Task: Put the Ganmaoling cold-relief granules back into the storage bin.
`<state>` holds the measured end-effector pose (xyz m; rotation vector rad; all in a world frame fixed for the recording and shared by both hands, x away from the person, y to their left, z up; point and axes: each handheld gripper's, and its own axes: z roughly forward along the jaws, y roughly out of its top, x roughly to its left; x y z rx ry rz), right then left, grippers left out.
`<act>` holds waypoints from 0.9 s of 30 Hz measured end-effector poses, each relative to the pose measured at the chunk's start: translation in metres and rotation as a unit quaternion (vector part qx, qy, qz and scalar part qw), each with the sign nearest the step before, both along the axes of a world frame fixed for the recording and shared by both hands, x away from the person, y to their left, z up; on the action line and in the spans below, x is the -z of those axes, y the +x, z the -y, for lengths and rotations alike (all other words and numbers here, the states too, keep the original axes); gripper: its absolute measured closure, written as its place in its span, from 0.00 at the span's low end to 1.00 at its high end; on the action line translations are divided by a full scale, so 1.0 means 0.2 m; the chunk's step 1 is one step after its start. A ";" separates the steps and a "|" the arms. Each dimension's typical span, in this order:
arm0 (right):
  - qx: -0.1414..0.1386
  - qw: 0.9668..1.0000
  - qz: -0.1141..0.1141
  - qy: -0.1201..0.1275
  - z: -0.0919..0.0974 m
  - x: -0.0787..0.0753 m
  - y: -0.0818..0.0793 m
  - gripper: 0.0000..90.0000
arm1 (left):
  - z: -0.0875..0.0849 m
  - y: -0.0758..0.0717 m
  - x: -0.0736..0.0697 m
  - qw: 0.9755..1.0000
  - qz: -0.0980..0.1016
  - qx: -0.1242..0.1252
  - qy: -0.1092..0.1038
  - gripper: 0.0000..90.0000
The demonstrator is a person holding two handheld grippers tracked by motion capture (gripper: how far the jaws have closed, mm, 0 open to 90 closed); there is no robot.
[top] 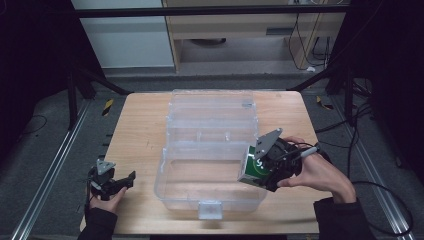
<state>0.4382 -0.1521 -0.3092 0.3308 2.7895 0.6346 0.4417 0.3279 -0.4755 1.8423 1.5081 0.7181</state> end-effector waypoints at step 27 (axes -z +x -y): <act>-0.043 0.998 -0.026 -0.049 -0.15 0.20 0.04 0.18 | 0.00 0.00 0.00 1.000 0.002 0.000 0.002 0.21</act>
